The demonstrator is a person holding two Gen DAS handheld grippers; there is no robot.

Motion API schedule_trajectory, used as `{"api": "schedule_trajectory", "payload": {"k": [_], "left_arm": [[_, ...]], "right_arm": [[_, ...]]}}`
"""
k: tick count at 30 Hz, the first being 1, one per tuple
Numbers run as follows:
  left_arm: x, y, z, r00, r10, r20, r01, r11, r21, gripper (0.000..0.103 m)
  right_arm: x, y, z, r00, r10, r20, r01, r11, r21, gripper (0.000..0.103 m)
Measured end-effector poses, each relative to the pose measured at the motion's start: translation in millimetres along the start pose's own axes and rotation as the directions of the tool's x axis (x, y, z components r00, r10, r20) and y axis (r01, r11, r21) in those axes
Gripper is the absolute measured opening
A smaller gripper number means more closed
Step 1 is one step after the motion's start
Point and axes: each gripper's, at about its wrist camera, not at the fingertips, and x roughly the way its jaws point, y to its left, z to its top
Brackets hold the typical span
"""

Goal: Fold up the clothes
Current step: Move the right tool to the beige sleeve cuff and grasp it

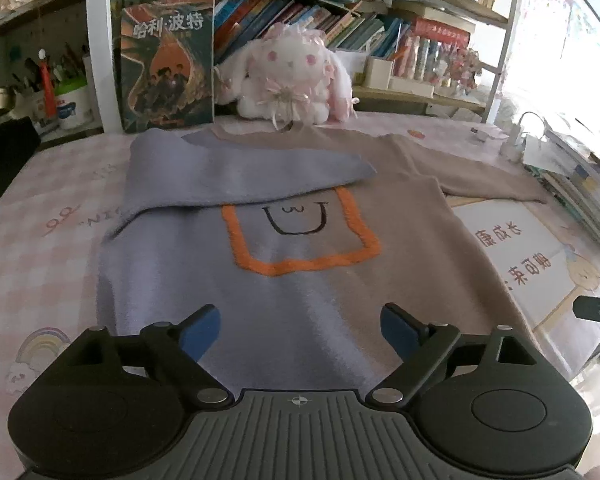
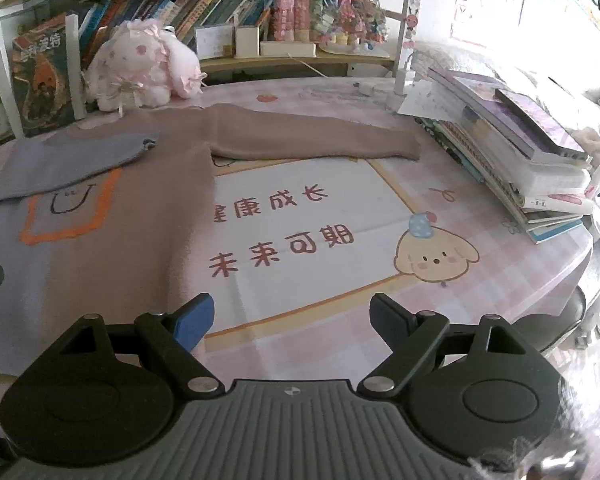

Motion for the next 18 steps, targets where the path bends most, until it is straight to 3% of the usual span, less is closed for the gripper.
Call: {"api": "schedule_trajectory", "payload": {"k": [8,18], "left_arm": [[24,-42,12,0.996,0.083,-0.027,-0.084,0.996,-0.027,0.09],[53,-117,31,0.979,0.195,-0.063,-0.201,0.975,-0.1,0.09]], "right_arm": [[31,-35,16,0.998,0.056,-0.004,-0.056,0.998,-0.008,0.084],[98,-113,80,0.983,0.183,0.017,-0.183,0.983,-0.024,0.084]]}}
